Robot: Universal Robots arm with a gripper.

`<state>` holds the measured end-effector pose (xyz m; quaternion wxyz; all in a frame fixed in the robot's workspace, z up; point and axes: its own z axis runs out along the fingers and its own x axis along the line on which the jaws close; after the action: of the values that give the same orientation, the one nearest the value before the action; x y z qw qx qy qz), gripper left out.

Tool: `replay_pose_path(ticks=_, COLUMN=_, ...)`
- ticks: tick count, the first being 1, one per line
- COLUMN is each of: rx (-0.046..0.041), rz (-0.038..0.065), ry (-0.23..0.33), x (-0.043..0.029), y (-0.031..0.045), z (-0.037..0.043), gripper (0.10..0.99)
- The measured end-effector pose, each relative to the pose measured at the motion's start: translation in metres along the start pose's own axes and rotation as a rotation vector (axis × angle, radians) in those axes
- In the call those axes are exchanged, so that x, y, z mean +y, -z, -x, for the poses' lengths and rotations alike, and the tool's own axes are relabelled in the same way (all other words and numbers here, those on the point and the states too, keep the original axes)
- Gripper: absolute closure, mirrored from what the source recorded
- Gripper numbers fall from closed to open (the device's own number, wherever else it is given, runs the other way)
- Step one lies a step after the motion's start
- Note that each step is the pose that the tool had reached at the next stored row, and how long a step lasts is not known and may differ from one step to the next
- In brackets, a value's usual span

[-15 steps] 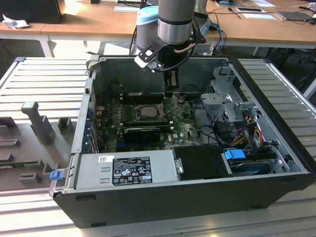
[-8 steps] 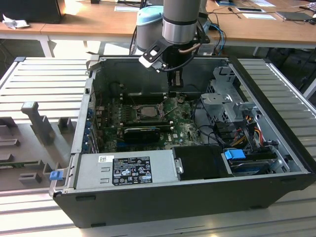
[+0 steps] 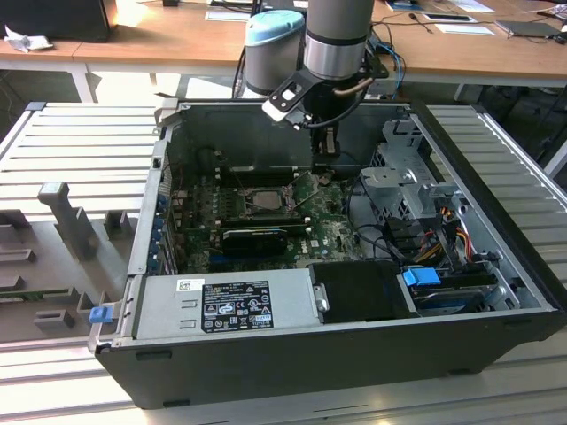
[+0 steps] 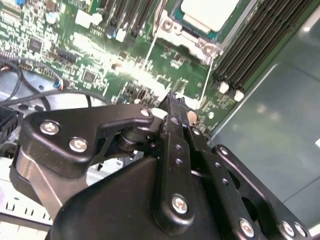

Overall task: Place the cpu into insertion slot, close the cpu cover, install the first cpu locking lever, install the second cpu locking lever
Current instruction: 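Close the cpu cover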

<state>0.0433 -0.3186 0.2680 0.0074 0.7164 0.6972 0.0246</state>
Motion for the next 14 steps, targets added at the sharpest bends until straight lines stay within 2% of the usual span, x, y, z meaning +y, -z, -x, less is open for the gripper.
replay_pose_path(ticks=3, rx=0.0001, rz=0.0, ry=0.0, x=0.0056, y=-0.0003, z=-0.0001, gripper=0.98)
replay_pose_path(ticks=5, rx=0.0001, rz=0.0, ry=0.0, x=0.0119, y=-0.0006, z=-0.0003, gripper=0.98)
replay_pose_path(ticks=14, rx=0.0001, rz=-0.001, ry=0.0, x=0.0263, y=-0.0018, z=-0.0007, gripper=0.98)
